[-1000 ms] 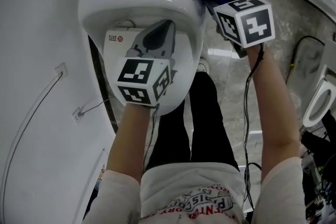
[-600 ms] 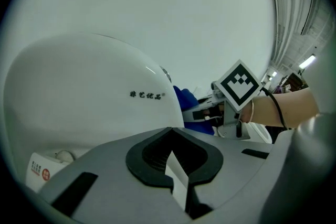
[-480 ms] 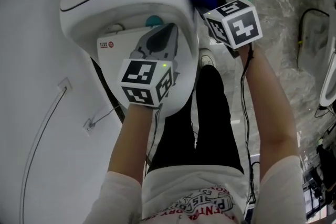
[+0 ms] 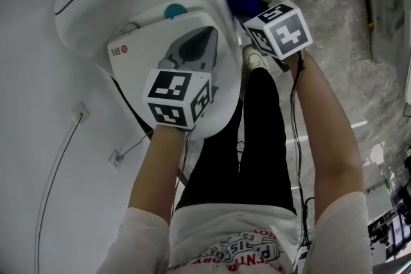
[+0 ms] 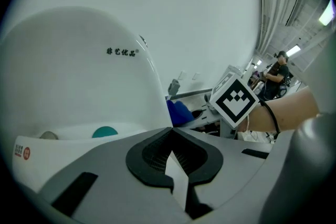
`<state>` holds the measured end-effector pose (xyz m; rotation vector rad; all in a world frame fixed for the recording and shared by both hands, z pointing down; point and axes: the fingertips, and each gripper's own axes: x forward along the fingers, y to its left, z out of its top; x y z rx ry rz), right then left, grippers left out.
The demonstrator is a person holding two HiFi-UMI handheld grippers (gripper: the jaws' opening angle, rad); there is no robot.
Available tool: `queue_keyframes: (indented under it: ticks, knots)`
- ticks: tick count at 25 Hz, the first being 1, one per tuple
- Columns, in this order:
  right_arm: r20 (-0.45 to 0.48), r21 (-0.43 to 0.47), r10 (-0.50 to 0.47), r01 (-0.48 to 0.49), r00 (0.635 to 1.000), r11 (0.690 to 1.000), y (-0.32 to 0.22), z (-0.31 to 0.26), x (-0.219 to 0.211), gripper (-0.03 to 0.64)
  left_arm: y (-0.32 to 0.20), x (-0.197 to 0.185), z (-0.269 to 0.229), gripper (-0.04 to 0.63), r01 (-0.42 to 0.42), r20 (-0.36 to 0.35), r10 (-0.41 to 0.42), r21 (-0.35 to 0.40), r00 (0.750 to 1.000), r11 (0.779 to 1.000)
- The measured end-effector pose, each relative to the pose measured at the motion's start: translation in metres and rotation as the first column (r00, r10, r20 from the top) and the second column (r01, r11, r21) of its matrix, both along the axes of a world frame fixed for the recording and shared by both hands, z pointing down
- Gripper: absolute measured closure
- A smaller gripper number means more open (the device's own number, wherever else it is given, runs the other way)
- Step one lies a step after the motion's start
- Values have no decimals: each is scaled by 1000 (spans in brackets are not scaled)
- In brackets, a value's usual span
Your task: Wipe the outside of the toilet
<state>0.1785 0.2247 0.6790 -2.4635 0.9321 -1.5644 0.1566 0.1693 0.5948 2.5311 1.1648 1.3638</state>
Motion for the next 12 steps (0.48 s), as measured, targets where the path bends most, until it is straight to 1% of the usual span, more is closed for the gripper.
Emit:
queue_keyframes:
  ticks: [6, 12]
  knots:
    - [31, 5, 10, -10, 999, 1000, -3, 19, -42, 545, 10, -21, 9, 588, -70, -5, 70, -1, 998, 998]
    - [57, 7, 19, -20, 998, 1000, -5, 38, -81, 545, 15, -37, 15, 588, -100, -12, 100, 1, 995, 995]
